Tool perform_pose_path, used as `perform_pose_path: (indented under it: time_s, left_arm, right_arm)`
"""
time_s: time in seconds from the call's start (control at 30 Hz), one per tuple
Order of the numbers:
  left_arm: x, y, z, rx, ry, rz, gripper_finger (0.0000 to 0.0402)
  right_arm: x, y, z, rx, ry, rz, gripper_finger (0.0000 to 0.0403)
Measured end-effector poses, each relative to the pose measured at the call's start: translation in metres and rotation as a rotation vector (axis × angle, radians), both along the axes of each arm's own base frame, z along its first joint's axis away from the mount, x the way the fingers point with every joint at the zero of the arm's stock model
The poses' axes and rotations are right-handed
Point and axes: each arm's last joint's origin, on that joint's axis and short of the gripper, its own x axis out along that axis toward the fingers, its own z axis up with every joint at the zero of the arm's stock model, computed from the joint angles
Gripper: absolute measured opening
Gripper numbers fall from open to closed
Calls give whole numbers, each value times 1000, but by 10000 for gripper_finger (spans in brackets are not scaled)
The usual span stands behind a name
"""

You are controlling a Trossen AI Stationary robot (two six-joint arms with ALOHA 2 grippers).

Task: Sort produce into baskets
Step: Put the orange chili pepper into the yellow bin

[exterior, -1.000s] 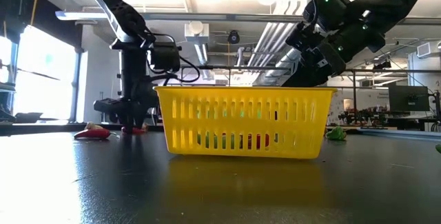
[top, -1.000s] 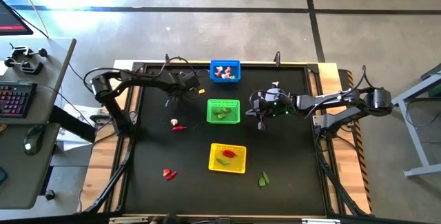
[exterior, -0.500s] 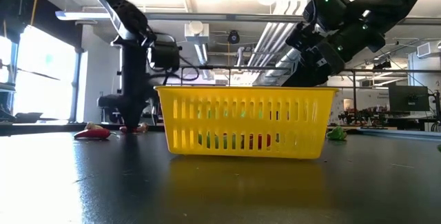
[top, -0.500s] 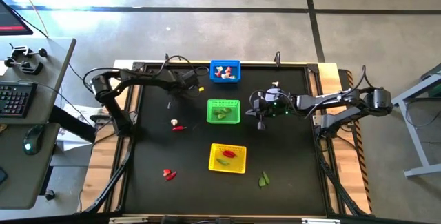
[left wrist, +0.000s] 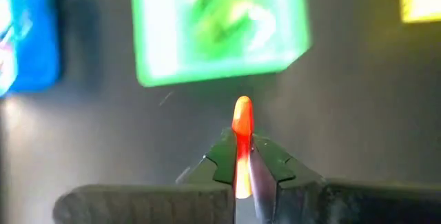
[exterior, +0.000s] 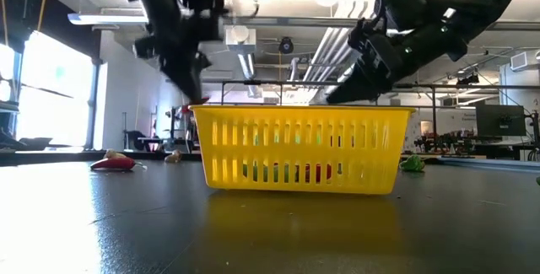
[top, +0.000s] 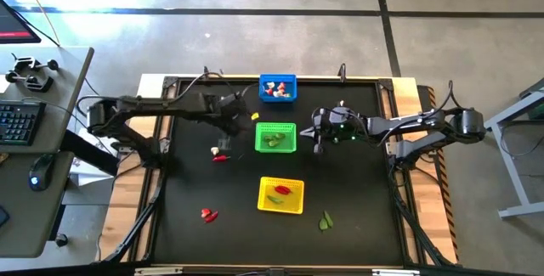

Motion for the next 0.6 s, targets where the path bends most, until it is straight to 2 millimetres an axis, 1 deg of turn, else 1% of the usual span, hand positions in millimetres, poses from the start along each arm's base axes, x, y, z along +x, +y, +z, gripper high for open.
perform_pose_path:
  time_s: [0.17, 0.27, 0.37, 0.43, 0.5, 0.6]
  left_arm:
    - [23, -35, 1, -118, -154, -74, 3]
    - [37, -55, 1, -247, -245, -147, 3]
    - [47, -79, -2, -363, -294, -246, 3]
    - [53, -94, -3, -400, -333, -302, 3]
    - [60, -109, -8, -422, -355, -334, 3]
    - [69, -124, -18, -445, -374, -346, 3]
  right_arm:
    - [2, -1, 4, 1, -51, -31, 0]
    - [2, -2, 6, 5, -65, -78, 0]
    - [2, -4, 6, 21, -75, -148, 0]
    - [2, -4, 6, 30, -79, -172, 0]
    - [2, -5, 6, 40, -82, -183, 0]
    - [2, -5, 7, 41, -87, -183, 0]
